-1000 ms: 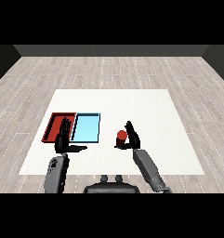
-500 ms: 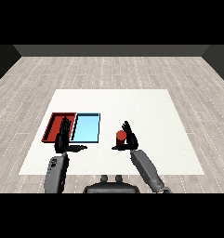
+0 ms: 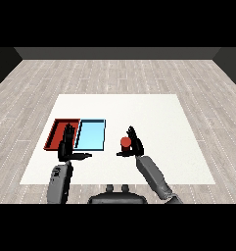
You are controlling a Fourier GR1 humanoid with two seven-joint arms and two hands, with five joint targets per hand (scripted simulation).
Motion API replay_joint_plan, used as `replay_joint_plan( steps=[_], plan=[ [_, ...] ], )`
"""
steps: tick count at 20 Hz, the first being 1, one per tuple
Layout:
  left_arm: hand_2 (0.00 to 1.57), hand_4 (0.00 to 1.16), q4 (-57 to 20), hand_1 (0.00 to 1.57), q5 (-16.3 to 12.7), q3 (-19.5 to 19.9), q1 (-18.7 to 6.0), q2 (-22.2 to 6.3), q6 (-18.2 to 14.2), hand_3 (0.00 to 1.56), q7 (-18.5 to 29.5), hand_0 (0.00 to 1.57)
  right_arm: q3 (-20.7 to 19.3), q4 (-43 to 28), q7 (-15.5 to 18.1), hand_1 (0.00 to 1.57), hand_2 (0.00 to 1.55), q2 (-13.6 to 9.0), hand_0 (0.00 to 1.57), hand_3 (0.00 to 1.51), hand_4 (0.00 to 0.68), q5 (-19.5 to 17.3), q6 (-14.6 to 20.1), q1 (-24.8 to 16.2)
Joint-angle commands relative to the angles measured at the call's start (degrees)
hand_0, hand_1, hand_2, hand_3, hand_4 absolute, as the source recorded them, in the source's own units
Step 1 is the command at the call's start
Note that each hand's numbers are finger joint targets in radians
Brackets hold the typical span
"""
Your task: Pick the red can and put it in the red box
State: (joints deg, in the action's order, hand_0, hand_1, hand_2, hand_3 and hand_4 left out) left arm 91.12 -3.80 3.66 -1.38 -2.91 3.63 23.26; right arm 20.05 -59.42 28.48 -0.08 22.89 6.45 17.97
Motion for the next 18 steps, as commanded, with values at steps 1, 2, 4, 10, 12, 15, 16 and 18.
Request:
replay_joint_plan(
  steps=[1,2,4,10,12,15,16,18],
  plan=[
    [0.0,0.0,-1.14,0.0,0.38,-0.46,-1.26,0.7,-0.68,0.0,0.25,0.0,2.12,2.46,1.03,0.0,0.0,0.08,0.0,0.0,0.0,0.61,3.81,1.68],
    [0.0,0.0,5.49,0.0,1.69,-1.98,3.9,0.7,-1.31,0.0,-1.73,0.0,3.52,-0.65,-1.56,0.0,0.0,0.08,0.0,0.0,0.0,-1.19,6.39,-0.46],
    [0.0,0.0,3.03,0.0,-0.38,0.4,-0.23,-0.68,-0.34,0.0,-2.45,0.0,4.68,1.55,-0.99,0.0,0.0,0.08,0.0,0.0,0.0,-0.79,8.94,0.63],
    [0.0,0.0,3.38,0.0,0.9,-0.5,1.12,0.0,-1.06,0.0,-1.45,0.0,2.52,6.19,-6.36,1.57,1.51,0.07,1.57,1.46,0.584,-0.46,15.06,5.98],
    [0.0,0.0,1.11,0.0,0.39,0.4,-0.56,-0.7,-0.38,0.0,-1.02,0.0,-2.13,11.18,-7.13,1.57,1.49,0.06,1.57,1.44,0.561,-2.25,12.57,9.08],
    [0.0,0.0,8.5,0.0,0.55,-2.13,3.32,0.8,-1.23,0.0,-4.83,0.0,0.12,10.89,-6.96,1.57,1.49,0.07,1.57,1.43,0.568,-3.21,14.55,7.57],
    [0.0,0.0,0.64,0.0,2.02,-1.18,-0.18,1.14,-1.69,0.0,1.35,0.0,0.99,8.72,-7.56,1.57,1.49,0.07,1.57,1.43,0.57,-3.6,15.7,5.81],
    [0.0,0.0,-4.27,0.0,1.86,-0.56,-5.06,0.99,-2.06,0.0,-0.33,0.0,4.17,6.73,-6.91,1.57,1.48,0.08,1.57,1.43,0.575,-2.32,16.97,3.26]
  ],
)
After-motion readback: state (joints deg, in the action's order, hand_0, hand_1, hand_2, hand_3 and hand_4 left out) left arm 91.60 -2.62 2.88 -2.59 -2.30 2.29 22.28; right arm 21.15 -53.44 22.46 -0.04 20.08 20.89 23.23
